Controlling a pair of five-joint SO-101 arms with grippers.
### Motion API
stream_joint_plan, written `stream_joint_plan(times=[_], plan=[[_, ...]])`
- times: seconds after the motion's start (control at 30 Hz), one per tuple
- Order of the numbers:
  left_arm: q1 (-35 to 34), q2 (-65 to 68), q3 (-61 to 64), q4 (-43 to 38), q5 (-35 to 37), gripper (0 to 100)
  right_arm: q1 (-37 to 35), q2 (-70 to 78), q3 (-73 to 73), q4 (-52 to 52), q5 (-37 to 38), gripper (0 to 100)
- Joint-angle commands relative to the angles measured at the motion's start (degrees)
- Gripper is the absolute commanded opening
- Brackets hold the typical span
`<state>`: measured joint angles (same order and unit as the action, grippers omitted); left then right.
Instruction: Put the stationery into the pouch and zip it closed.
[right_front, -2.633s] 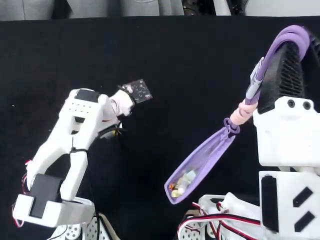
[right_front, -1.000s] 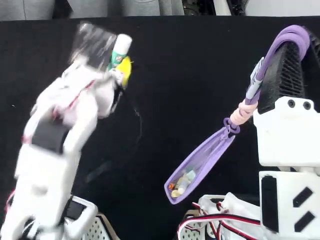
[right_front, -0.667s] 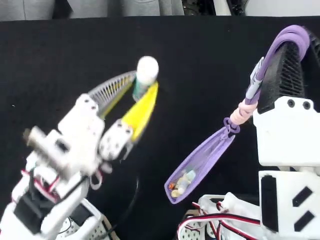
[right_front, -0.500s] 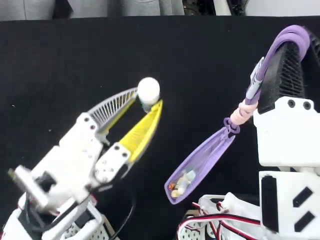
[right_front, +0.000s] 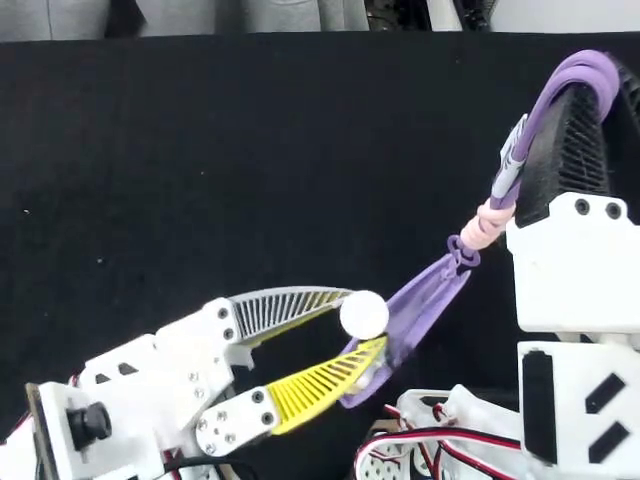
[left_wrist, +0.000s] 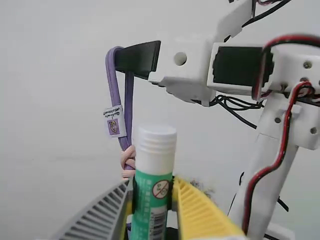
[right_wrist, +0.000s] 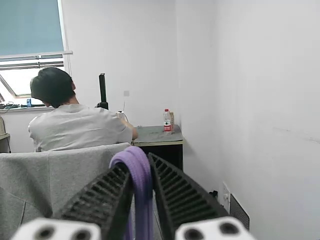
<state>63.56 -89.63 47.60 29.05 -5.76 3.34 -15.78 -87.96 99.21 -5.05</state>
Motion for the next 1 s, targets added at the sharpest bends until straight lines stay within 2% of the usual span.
stream_joint_plan(times=[0.0,0.23,0.47,0.57,0.7,0.87,0.97], plan=[[1.63,0.88,2.15,0.09,0.7,3,0.53,1.01,-0.4,1.67,0.53,1.1],[1.71,1.05,11.21,-0.35,0.53,3,0.53,1.01,-0.4,1.67,0.53,1.1],[1.36,0.53,18.51,-4.92,0.44,3,0.53,1.01,-0.4,1.67,0.53,1.1],[1.01,0.53,18.95,-4.92,0.44,4,0.53,1.01,-0.4,1.67,0.53,1.1],[0.92,0.44,16.84,-4.4,0.53,10,0.53,1.01,-0.4,1.67,0.53,1.1],[-1.01,2.81,7.6,7.3,0.53,14,0.53,1.01,-0.4,1.67,0.53,1.1],[-1.19,9.67,0.75,11.69,0.79,15,0.53,1.01,-0.4,1.67,0.53,1.1]])
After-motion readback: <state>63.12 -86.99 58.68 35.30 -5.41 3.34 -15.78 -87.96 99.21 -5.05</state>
